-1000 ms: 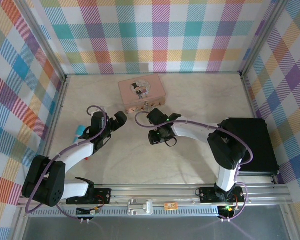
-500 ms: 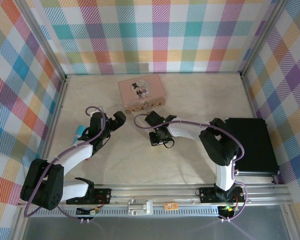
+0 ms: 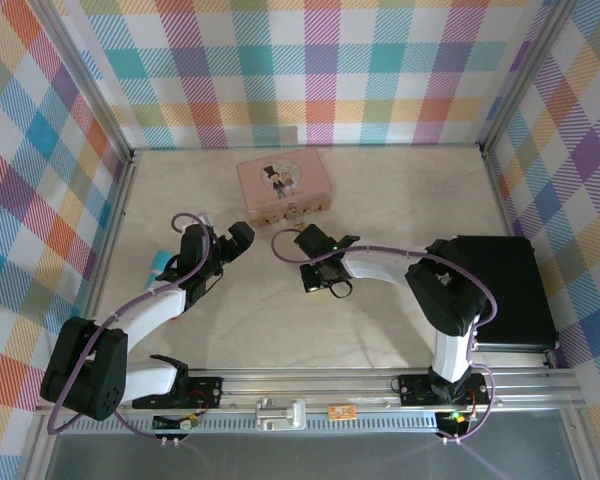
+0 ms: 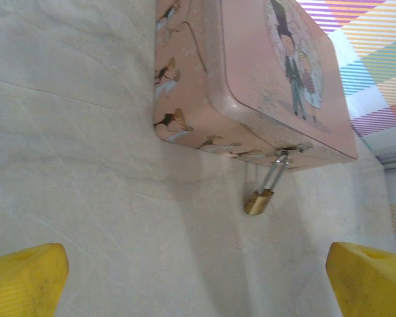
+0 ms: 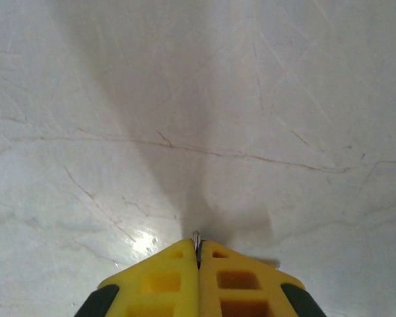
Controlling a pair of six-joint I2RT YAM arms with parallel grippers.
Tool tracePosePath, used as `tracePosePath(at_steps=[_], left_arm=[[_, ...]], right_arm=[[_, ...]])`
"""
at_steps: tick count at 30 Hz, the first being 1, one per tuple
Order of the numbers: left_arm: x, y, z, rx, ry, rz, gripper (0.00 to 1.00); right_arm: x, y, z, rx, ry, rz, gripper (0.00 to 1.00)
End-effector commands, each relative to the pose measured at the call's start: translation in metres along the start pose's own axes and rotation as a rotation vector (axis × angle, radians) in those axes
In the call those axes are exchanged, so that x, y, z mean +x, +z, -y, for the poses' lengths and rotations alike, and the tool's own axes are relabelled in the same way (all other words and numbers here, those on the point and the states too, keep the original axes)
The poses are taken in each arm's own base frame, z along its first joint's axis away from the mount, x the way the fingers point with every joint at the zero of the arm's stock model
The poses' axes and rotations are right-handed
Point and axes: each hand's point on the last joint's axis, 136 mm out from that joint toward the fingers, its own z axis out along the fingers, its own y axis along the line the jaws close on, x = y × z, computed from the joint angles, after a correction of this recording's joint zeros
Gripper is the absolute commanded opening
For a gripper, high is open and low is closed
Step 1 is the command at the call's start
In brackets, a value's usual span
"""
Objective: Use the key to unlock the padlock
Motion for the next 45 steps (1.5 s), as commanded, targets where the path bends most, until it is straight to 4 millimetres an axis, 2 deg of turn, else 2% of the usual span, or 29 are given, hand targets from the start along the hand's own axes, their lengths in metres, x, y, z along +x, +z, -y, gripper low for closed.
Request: tracePosePath(at_steps=[1,12,16,18,20,23,27,35,39,45], left_arm=[[-0.002,-0.007,0.037,0.112,-0.039,0.013,1.00],[0.024,-0.006,0.086,0.238,-0.140,-0.047,1.00],[0.045,0.007,0.093,0.222,-0.359,-0.159,0.99],[0.058,0.015,0.105,0.233,-0.478,-0.233,0.99],[0.070,0.021,0.127,0.288,-0.564,-0.295,0.98],[0.086,0.030,0.149,0.324,-0.643,-0.353,0.94],[0.096,0.038,0.154,0.317,-0.747,-0.345,0.92],[0.091,0.039,0.159,0.332,-0.876,-0.313,0.91],[0.084,0.035,0.170,0.354,-0.887,-0.307,0.90],[0.094,0.038,0.170,0.334,-0.872,-0.330,0.91]], right_arm=[[-0.012,-0.017,0.002,-0.061,-0.037,0.056,0.00],[-0.046,-0.082,0.010,-0.360,0.031,0.164,0.00],[-0.059,-0.110,0.005,-0.437,0.029,0.199,0.00],[-0.066,-0.121,-0.001,-0.472,0.021,0.216,0.00],[-0.071,-0.130,-0.009,-0.515,0.015,0.230,0.00],[-0.079,-0.138,-0.015,-0.553,0.024,0.264,0.00],[-0.086,-0.144,-0.018,-0.584,0.028,0.323,0.00],[-0.083,-0.143,-0.018,-0.609,0.034,0.356,0.00],[-0.079,-0.141,-0.021,-0.630,0.026,0.352,0.00],[-0.077,-0.137,-0.023,-0.646,0.016,0.345,0.00]])
